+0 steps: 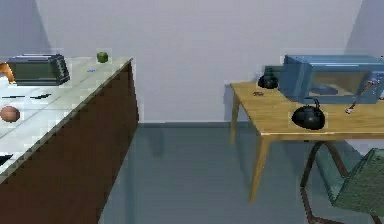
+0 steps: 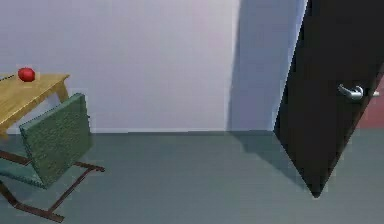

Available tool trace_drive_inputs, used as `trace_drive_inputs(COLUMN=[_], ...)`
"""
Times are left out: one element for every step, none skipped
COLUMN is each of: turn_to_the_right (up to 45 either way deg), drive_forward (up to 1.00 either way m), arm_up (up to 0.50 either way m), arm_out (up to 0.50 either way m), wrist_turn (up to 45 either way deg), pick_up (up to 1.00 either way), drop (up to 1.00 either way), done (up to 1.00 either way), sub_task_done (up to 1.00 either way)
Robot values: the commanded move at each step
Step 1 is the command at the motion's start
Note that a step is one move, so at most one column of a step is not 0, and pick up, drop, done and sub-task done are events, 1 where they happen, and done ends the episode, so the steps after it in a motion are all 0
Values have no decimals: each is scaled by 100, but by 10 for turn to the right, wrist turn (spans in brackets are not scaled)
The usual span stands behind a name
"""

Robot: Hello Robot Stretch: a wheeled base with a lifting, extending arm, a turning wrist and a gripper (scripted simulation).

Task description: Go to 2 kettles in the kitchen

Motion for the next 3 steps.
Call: trace_drive_inputs(turn_to_the_right=[0, 450, 0], drive_forward=[65, 0, 0], arm_up=[0, 0, 0], arm_out=[0, 0, 0], wrist_turn=[0, 0, 0], pick_up=[0, 0, 0], drop=[0, 0, 0], done=[0, 0, 0], sub_task_done=[0, 0, 100])
